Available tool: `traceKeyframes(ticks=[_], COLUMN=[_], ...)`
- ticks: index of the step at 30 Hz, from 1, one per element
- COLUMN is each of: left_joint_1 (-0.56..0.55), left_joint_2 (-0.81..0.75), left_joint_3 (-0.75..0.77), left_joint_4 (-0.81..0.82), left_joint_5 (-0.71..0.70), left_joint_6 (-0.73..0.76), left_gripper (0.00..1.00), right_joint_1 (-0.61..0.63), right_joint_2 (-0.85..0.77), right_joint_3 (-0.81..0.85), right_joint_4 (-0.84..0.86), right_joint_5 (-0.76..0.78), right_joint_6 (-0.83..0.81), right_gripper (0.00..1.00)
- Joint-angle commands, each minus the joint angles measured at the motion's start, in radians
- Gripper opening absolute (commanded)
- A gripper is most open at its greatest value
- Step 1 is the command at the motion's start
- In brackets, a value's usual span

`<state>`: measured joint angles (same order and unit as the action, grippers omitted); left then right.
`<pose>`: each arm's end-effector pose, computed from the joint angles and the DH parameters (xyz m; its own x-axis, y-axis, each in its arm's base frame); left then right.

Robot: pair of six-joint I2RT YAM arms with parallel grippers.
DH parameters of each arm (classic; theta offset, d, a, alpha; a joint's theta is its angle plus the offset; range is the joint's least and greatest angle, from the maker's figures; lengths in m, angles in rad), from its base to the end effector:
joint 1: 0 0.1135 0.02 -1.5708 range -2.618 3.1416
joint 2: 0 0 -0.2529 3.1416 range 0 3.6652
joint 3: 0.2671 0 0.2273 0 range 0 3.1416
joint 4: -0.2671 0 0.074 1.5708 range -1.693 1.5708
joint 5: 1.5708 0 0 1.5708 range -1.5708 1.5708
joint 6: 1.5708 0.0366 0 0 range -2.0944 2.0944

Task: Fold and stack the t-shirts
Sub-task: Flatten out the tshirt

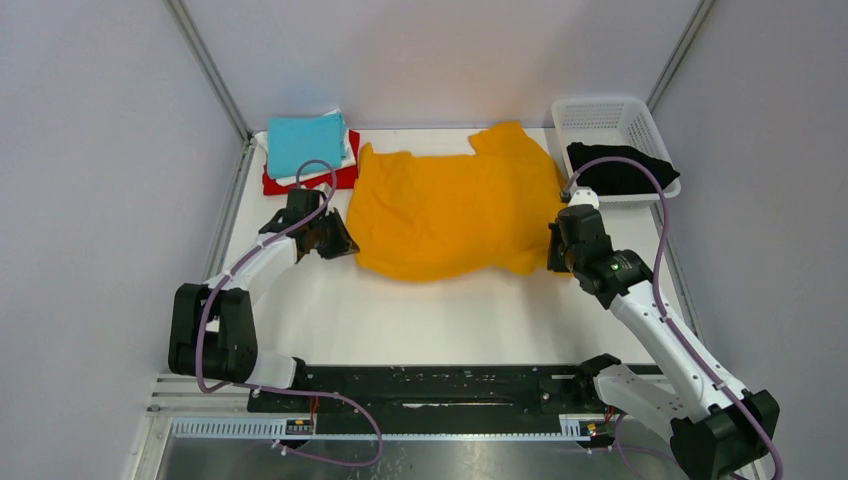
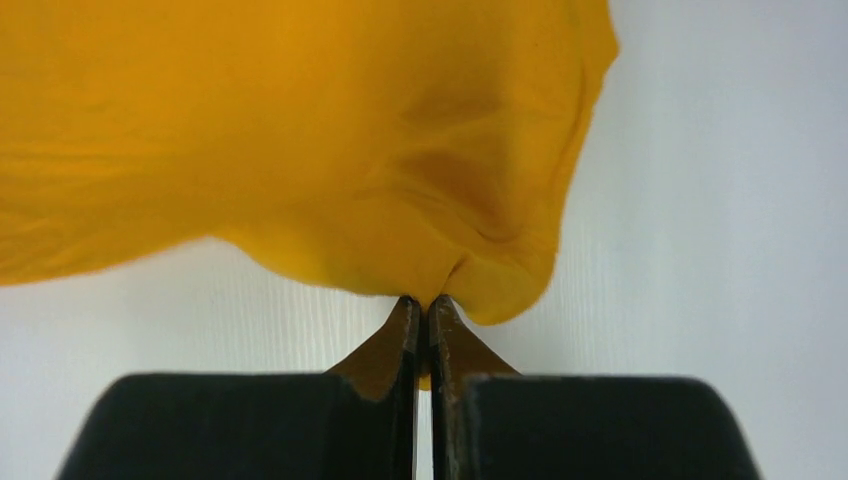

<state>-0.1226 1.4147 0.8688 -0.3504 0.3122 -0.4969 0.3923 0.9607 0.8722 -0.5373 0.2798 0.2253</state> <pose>0.2638 -0.0438 0.2158 -0.8277 -0.3551 -0.4346 -0.0998 0.8552 -0.5086 0.1769 0.0623 0.2972 -0.5634 -0.0008 -0.8262 -0.0356 0.9991 0.0234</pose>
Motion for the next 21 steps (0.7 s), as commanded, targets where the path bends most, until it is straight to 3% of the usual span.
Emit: traceKeyframes(ticks=[1, 9, 12, 14, 15, 16, 17, 18, 20, 21], left_joint_1=[-0.04, -0.12, -0.152, -0.181, -0.198, -0.215, -0.233, -0.246, -0.254, -0.255], left_joint_2=[-0.033, -0.115, -0.161, -0.211, -0.246, -0.283, -0.32, -0.362, -0.438, -0.47], left_joint_3=[-0.067, -0.197, -0.218, -0.221, -0.221, -0.218, -0.215, -0.219, -0.242, -0.259], left_joint_4=[0.014, -0.099, -0.152, -0.21, -0.246, -0.281, -0.314, -0.339, -0.345, -0.327], left_joint_5=[-0.125, -0.291, -0.371, -0.435, -0.472, -0.516, -0.557, -0.587, -0.583, -0.56], left_joint_6=[-0.05, -0.133, -0.175, -0.207, -0.225, -0.243, -0.264, -0.288, -0.306, -0.311], left_gripper=[0.09, 0.16, 0.2, 0.24, 0.34, 0.56, 0.91, 0.98, 0.99, 0.99], right_joint_1=[-0.001, -0.001, -0.002, -0.001, 0.0, 0.0, 0.001, 0.001, 0.001, 0.001], right_joint_2=[-0.002, -0.039, -0.085, -0.117, -0.134, -0.146, -0.159, -0.169, -0.199, -0.218], right_joint_3=[-0.041, -0.166, -0.201, -0.223, -0.227, -0.224, -0.216, -0.203, -0.174, -0.16], right_joint_4=[-0.202, -0.38, -0.456, -0.495, -0.505, -0.516, -0.531, -0.553, -0.582, -0.593], right_joint_5=[-0.032, -0.124, -0.115, -0.112, -0.102, -0.1, -0.093, -0.068, 0.002, 0.047], right_joint_6=[0.212, 0.365, 0.415, 0.442, 0.461, 0.47, 0.475, 0.479, 0.476, 0.473], right_gripper=[0.06, 0.1, 0.16, 0.22, 0.24, 0.3, 0.44, 0.63, 0.97, 0.99])
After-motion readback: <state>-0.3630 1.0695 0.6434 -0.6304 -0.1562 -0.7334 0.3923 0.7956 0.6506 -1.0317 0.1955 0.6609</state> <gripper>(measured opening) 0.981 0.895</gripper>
